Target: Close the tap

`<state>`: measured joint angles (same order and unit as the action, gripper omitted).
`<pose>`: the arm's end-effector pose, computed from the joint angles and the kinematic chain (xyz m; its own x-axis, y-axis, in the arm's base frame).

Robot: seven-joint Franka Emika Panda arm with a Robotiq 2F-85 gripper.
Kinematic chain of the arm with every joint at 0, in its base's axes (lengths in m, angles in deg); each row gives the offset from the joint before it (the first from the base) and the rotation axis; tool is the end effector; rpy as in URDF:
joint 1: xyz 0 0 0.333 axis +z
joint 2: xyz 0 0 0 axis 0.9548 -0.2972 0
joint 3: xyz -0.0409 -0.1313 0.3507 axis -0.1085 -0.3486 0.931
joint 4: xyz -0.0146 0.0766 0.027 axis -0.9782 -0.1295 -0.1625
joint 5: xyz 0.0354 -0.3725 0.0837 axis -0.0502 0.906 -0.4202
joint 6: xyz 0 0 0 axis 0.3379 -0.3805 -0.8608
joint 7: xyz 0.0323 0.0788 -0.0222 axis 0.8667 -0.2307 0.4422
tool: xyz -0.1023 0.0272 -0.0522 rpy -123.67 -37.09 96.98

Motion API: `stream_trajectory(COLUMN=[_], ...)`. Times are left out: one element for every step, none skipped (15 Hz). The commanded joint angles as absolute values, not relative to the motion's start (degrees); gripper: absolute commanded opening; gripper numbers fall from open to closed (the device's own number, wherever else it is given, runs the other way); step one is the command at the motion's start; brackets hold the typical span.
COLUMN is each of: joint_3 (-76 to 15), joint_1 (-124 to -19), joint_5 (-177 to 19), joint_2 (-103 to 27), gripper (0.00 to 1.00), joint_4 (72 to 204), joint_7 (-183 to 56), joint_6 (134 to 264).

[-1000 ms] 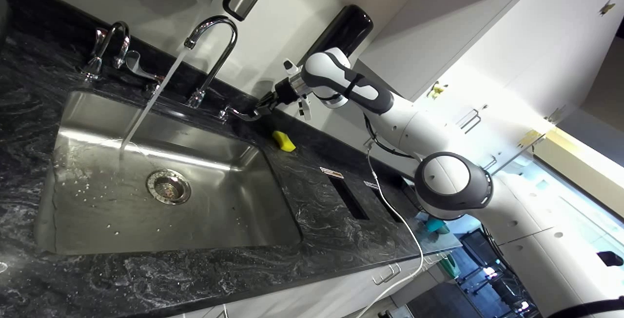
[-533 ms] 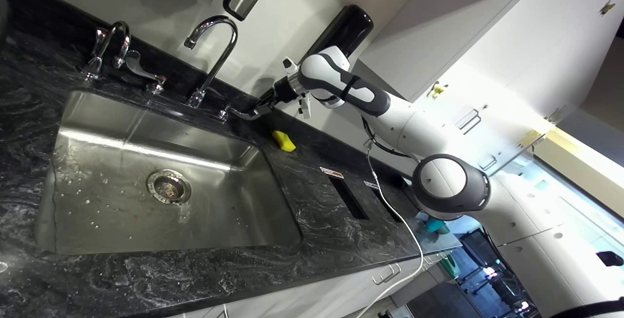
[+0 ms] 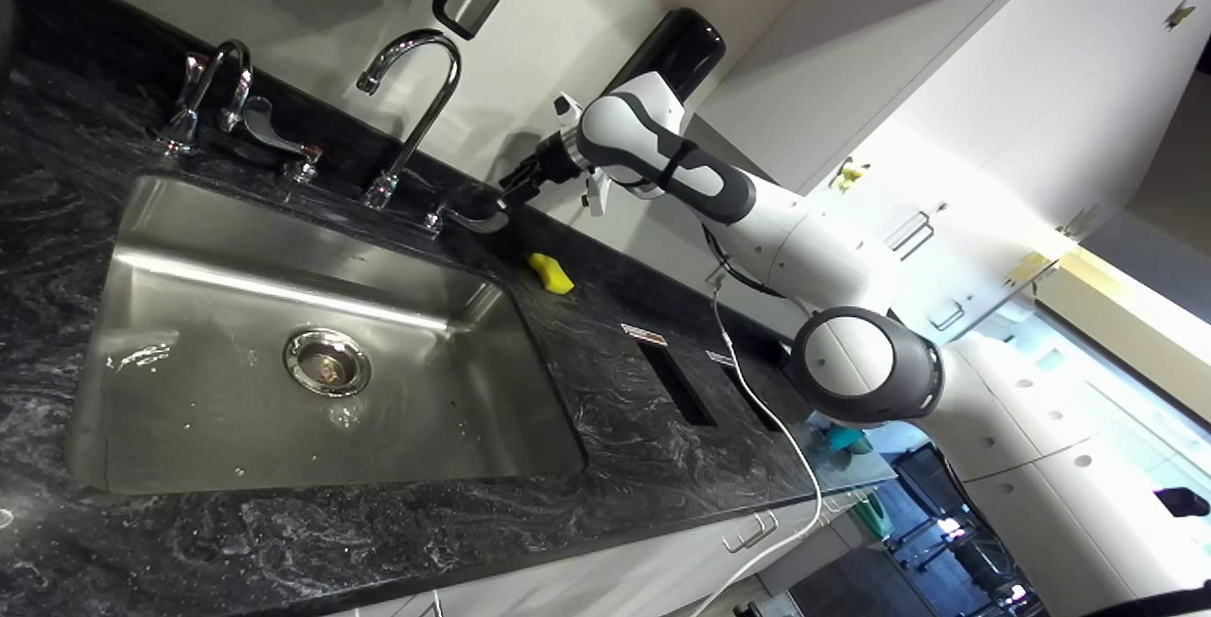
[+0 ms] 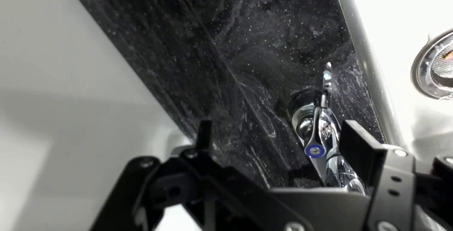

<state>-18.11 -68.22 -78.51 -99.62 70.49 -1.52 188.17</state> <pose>0.8873 0.1058 0.2473 0.4044 0.8749 0.2665 0.8457 -0.4687 0.2552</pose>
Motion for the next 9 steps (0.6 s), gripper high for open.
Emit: stream_trajectory(joint_3=[-20.64,-20.41,-20.27,-19.81,-19.38,-19.29,-18.79,-18.12,-17.56], joint_1=[-65.8,-65.6,-65.5,-65.44,-65.37,-65.24,-65.19,-65.17,-64.96], joint_5=[-76.51,-76.65,-76.8,-77.15,-77.47,-77.55,-77.93,-78.39,-78.76], joint_2=[-98.0,-97.99,-97.96,-97.83,-97.72,-97.6,-97.29,-97.18,-97.14], gripper=[1.0,1.0,1.0,1.0,1.0,1.0,1.0,1.0,1.0], joint_4=[70.85,70.55,70.32,70.09,69.89,69.73,69.74,69.68,69.64], joint_7=[-4.76,-5.0,-5.36,-5.42,-5.38,-5.91,-6.45,-6.08,-5.58], joint_6=[187.72,187.91,188.12,188.14,188.11,187.92,187.18,186.95,186.6])
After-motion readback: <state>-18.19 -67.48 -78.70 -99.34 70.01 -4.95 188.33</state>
